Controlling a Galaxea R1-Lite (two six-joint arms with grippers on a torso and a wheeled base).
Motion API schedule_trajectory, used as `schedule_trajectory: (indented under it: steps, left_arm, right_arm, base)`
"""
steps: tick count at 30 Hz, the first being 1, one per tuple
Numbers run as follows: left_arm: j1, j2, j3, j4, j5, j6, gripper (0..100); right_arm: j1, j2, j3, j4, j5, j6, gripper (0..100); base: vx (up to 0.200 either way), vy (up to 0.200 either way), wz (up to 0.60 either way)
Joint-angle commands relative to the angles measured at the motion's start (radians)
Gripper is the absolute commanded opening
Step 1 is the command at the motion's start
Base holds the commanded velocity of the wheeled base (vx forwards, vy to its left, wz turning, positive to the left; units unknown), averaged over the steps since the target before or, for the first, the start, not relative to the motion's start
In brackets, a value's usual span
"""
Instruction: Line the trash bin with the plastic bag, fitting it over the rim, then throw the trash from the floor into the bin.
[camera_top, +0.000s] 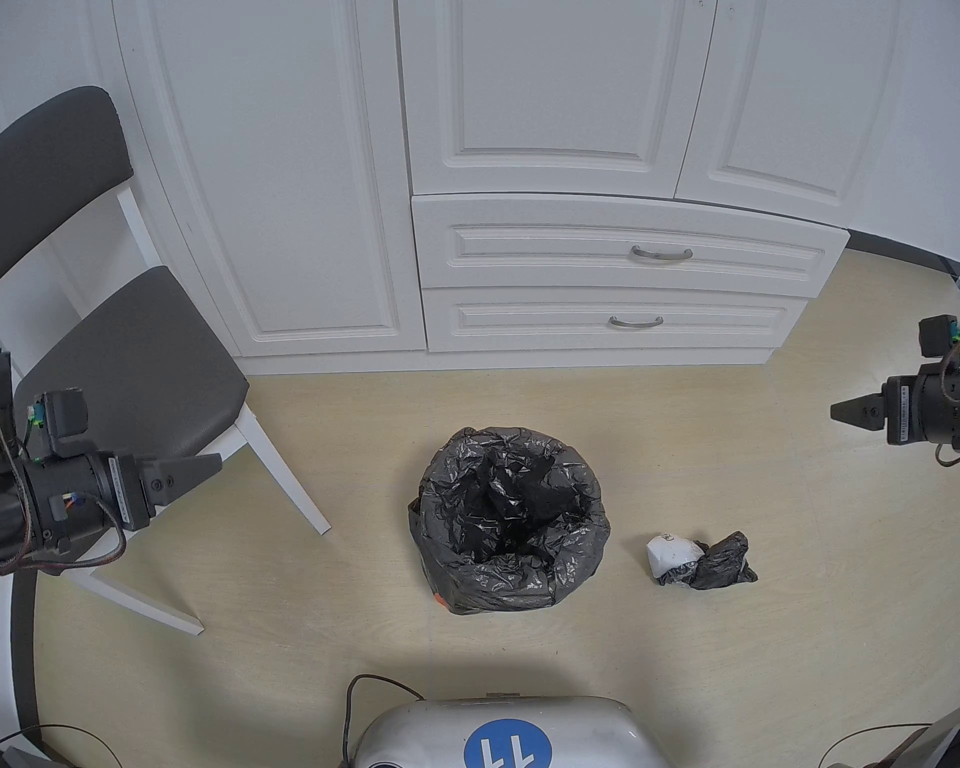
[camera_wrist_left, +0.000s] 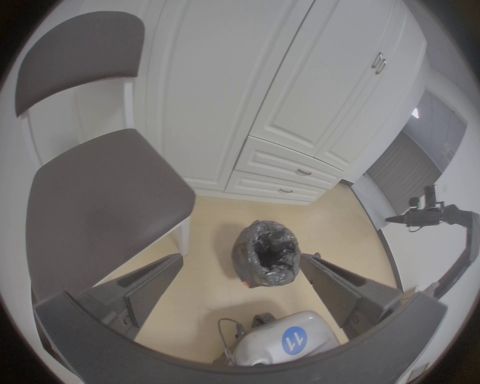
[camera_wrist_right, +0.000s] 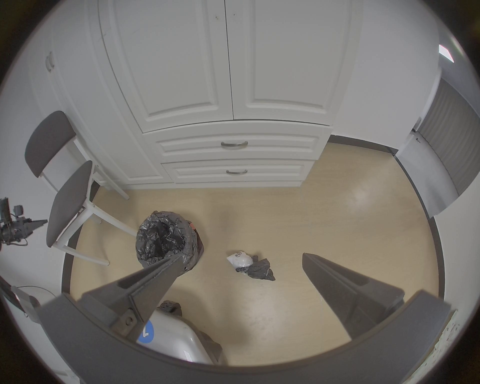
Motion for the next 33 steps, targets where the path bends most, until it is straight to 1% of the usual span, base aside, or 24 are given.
schedule_trajectory:
  steps: [1,3,5,6,8,12,18,21,24,25,27,30,33]
  left_arm:
    - [-0.072,0.053,-0.084,0.013,0.002,-0.018,100]
    - [-0.105,0.078,-0.088,0.005,0.002,-0.038,100]
    - [-0.118,0.086,-0.088,0.005,0.003,-0.053,100]
    - [-0.134,0.089,-0.078,0.004,0.016,-0.064,100]
    - [-0.135,0.081,-0.059,0.001,0.045,-0.064,100]
    - [-0.152,0.032,-0.032,0.001,0.083,-0.059,100]
    - [-0.183,-0.009,-0.013,-0.001,0.085,-0.058,100]
    - [-0.184,-0.013,-0.013,-0.001,0.085,-0.058,100]
    - [-0.189,-0.013,-0.007,-0.001,0.082,-0.056,100]
    - [-0.189,-0.013,-0.007,-0.001,0.082,-0.056,100]
    - [-0.218,0.0,0.011,-0.001,0.082,-0.056,100]
    - [-0.23,0.001,0.048,-0.01,0.082,-0.053,100]
    - [-0.286,0.0,0.08,-0.05,0.094,-0.049,100]
  right_arm:
    - [-0.009,0.128,0.024,-0.048,0.002,-0.002,100]
    - [-0.056,0.191,0.033,-0.062,0.007,-0.015,100]
    - [-0.072,0.217,0.035,-0.066,0.01,-0.026,100]
    - [-0.099,0.258,0.039,-0.086,0.013,-0.052,100]
    - [-0.13,0.313,0.039,-0.12,0.017,-0.075,100]
    - [-0.162,0.422,0.035,-0.192,0.05,-0.107,100]
    - [-0.164,0.588,0.016,-0.224,0.088,-0.124,100]
    - [-0.164,0.689,0.001,-0.255,0.103,-0.13,100]
    - [-0.162,0.809,-0.028,-0.304,0.105,-0.13,100]
    - [-0.162,0.809,-0.028,-0.304,0.105,-0.13,100]
    - [-0.155,0.882,-0.044,-0.332,0.105,-0.129,100]
    - [-0.164,0.909,-0.056,-0.358,0.105,-0.127,100]
    - [-0.211,0.948,-0.056,-0.407,0.129,-0.12,100]
  base:
    - [0.0,0.0,0.0]
    - [0.0,0.0,0.0]
    - [0.0,0.0,0.0]
    - [0.0,0.0,0.0]
    - [0.0,0.0,0.0]
    - [0.0,0.0,0.0]
    - [0.0,0.0,0.0]
    - [0.0,0.0,0.0]
    - [0.0,0.0,0.0]
    - [0.0,0.0,0.0]
    - [0.0,0.0,0.0]
    - [0.0,0.0,0.0]
    - [0.0,0.0,0.0]
